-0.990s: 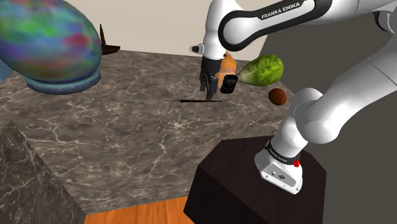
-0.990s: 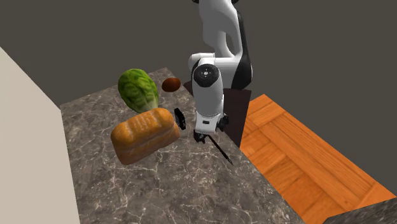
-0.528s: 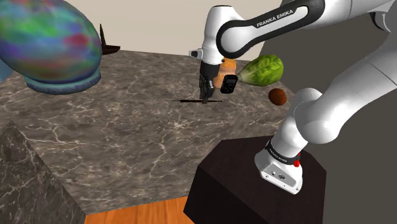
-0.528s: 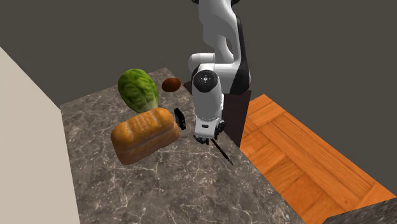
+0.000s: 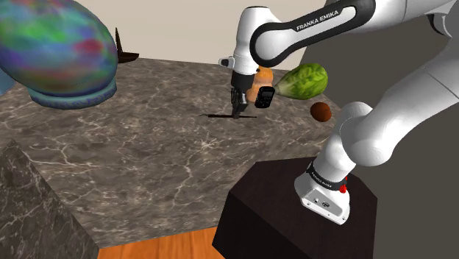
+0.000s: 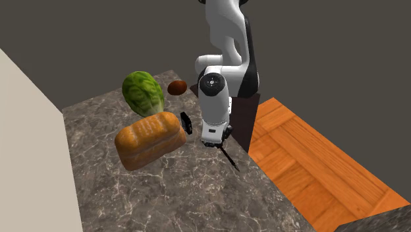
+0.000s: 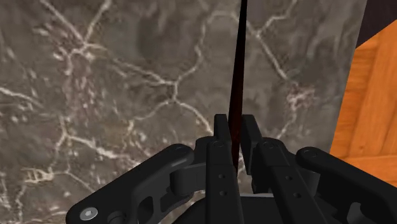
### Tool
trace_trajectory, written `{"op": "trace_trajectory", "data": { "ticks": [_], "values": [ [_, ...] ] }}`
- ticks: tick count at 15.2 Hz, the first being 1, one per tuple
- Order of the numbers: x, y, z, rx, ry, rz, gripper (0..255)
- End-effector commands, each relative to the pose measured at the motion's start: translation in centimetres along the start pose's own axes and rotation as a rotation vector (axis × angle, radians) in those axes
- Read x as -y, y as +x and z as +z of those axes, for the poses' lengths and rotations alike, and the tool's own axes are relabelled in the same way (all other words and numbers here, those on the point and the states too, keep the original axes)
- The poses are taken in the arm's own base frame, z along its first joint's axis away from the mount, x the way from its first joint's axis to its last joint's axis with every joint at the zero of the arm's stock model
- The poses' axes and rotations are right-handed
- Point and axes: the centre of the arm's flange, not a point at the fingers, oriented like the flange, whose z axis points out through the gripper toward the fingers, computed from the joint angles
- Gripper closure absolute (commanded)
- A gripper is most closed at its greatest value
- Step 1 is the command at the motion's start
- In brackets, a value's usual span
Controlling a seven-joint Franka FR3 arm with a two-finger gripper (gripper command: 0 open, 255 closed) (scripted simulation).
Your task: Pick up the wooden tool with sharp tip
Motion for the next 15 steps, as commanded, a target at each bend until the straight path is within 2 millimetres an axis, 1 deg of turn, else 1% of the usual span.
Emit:
{"op": "trace_trajectory", "data": {
  "ticks": [1, 15],
  "values": [
    [0.4, 0.1, -0.1, 0.008, 0.006, -0.001, 255],
    [1.3, 0.1, -7.4, 0.008, 0.007, -0.001, 255]
  ]
}}
